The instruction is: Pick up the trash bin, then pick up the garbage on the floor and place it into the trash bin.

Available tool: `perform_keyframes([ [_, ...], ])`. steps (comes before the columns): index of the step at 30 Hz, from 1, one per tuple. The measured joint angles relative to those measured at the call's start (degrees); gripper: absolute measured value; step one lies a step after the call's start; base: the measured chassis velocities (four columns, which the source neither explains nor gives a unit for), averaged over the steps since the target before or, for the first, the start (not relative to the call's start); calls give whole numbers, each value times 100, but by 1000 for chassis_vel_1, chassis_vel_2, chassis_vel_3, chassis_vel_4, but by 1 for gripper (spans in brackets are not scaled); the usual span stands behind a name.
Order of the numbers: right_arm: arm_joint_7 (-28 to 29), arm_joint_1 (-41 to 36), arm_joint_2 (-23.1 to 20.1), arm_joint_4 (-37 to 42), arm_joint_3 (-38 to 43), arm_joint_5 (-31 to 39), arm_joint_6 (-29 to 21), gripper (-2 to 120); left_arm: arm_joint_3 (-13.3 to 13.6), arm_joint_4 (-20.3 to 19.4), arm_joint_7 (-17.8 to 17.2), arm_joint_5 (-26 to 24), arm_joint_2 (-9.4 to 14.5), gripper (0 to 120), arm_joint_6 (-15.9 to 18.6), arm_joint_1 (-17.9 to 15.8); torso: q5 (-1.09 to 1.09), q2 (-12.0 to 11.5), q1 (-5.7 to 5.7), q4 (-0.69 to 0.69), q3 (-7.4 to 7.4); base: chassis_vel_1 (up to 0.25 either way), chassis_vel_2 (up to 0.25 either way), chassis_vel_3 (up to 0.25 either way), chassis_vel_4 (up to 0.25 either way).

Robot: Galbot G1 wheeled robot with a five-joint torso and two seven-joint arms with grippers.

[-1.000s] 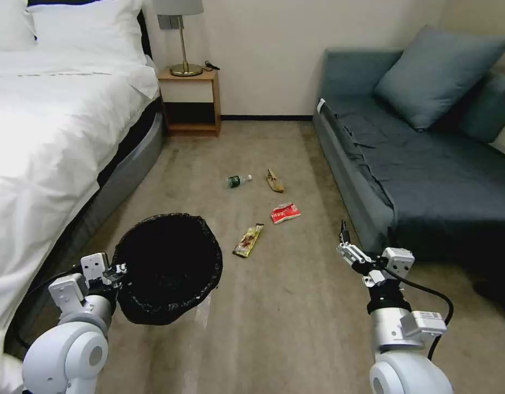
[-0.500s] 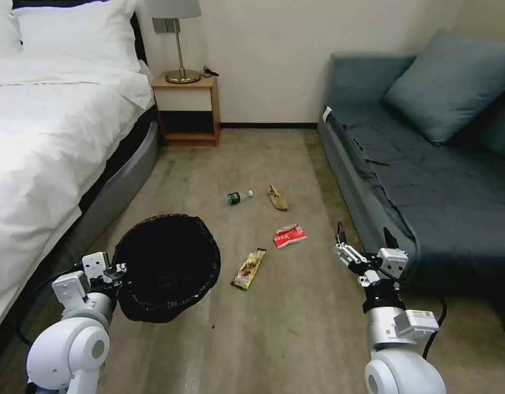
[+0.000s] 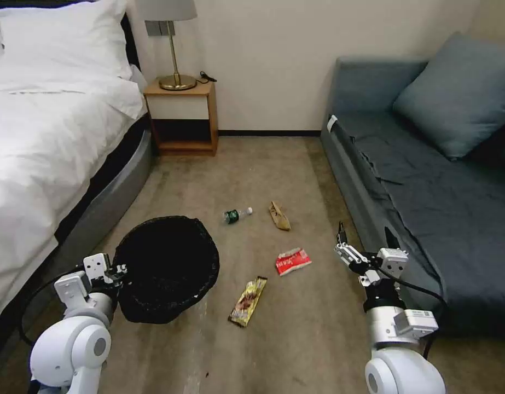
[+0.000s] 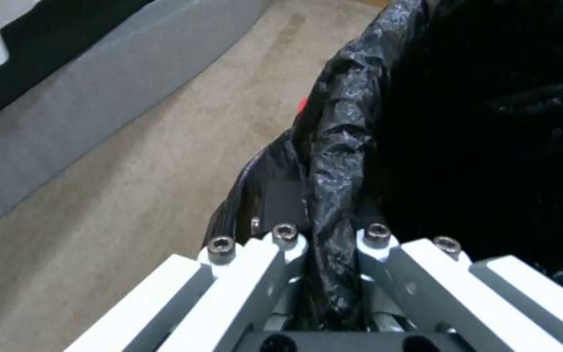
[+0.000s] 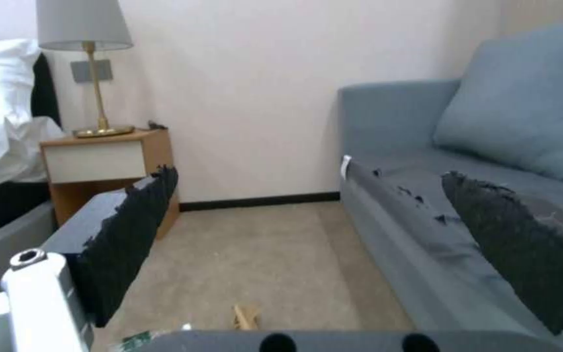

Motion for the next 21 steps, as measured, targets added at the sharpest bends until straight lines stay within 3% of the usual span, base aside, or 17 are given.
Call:
perform_keyframes([
  [9,22,112,-118,-153,-98,-59,-30,100,-106,160,24,-2,8,3,2,-65,1,0,-1,0,-1,-36,32,27,-29],
  [21,-59,240,-167,-399,-179,-71,20,100,-46,371,36,78,9,3,3,-131,1,0,-1,0,-2,0,0,0,0],
])
